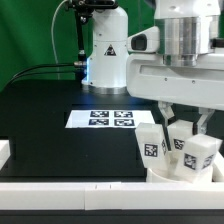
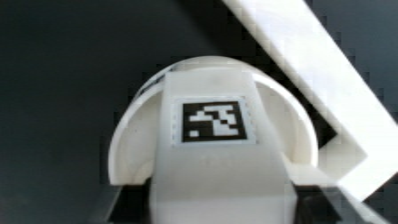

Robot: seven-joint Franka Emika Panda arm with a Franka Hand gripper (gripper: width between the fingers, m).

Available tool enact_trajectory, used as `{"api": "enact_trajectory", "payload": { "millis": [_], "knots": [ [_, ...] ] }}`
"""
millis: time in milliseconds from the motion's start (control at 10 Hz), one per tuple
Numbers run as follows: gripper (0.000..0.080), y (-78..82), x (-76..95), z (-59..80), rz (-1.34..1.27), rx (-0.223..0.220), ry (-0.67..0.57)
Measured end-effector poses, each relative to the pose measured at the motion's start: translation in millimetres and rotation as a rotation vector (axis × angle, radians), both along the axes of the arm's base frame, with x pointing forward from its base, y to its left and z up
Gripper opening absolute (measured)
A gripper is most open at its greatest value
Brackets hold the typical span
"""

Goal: Assemble stool

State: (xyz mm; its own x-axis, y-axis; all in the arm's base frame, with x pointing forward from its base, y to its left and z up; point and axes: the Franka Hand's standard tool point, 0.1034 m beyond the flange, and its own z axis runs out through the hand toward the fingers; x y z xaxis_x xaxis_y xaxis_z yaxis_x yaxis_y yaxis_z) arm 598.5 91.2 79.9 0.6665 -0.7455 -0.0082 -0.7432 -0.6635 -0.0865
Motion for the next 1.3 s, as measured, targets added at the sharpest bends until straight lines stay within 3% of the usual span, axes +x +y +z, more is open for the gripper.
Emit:
{"api": "enact_trajectory", "payload": {
  "millis": [300, 400, 700, 800, 900, 1000, 1100, 1200, 1300],
  "knots": [
    [0.0334, -0.5, 0.6, -0.5, -0.220, 0.022, 0.010],
    [0.0334, -4.3, 2.9, -0.4, -0.415, 0.059, 0.005],
    [0.0334, 5.6, 15.3, 4.9, -0.956, 0.177, -0.024],
    [0.0334, 6.6, 14.4, 4.3, -0.963, 0.178, -0.023],
    [0.0417, 6.4, 14.5, 4.3, -0.948, 0.176, -0.025],
    [0.0551, 6.6, 14.5, 4.4, -0.917, 0.173, -0.028],
    [0.0551, 11.9, 11.4, 6.3, -0.867, 0.170, 0.015],
    [0.0629, 13.9, 16.9, 14.3, -0.765, 0.173, 0.020],
    [0.0643, 12.5, 23.1, 21.8, -0.583, 0.170, 0.005]
  ]
}}
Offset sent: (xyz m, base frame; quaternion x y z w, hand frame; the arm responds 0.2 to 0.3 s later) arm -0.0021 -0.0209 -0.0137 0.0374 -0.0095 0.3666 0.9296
